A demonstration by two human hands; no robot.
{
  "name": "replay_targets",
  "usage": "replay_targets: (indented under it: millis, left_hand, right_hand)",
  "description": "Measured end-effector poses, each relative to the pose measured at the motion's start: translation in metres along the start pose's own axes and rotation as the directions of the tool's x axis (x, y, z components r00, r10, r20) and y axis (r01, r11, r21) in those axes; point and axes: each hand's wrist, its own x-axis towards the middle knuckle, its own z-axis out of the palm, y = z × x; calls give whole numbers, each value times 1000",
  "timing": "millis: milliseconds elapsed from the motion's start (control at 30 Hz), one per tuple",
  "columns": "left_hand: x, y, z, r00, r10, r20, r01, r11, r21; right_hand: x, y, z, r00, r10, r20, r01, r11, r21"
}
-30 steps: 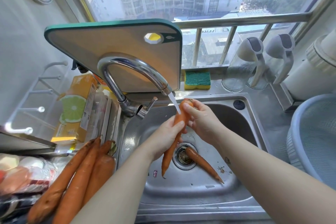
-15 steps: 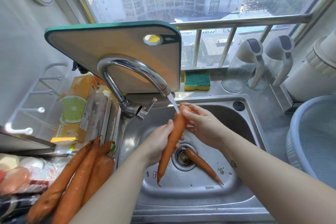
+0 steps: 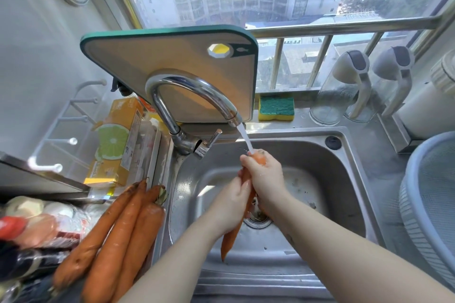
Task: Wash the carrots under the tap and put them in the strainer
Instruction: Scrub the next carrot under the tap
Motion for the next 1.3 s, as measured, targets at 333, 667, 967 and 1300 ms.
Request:
replay_targets:
  millis: [333,667,967,1300]
  left_hand:
    - [-5,-20,0,990,60,-124,-53,997,61]
    - [0,-10,0,990,37,-136,-19,991,133]
    - [4,-4,9,971,137,-197,-62,936,346]
    - [4,-7,2,979,81,-187,10,897,442]
  right_hand:
    - [-3,-17,5,930,312,193,-362,868,341]
    - [-8,-13,-19,951,-32,309,188,851,-490]
    - [2,-6,-8,950,-293,105,305,809,-503]
    - [-5,-2,-15,962,-40,269,151,901,-406]
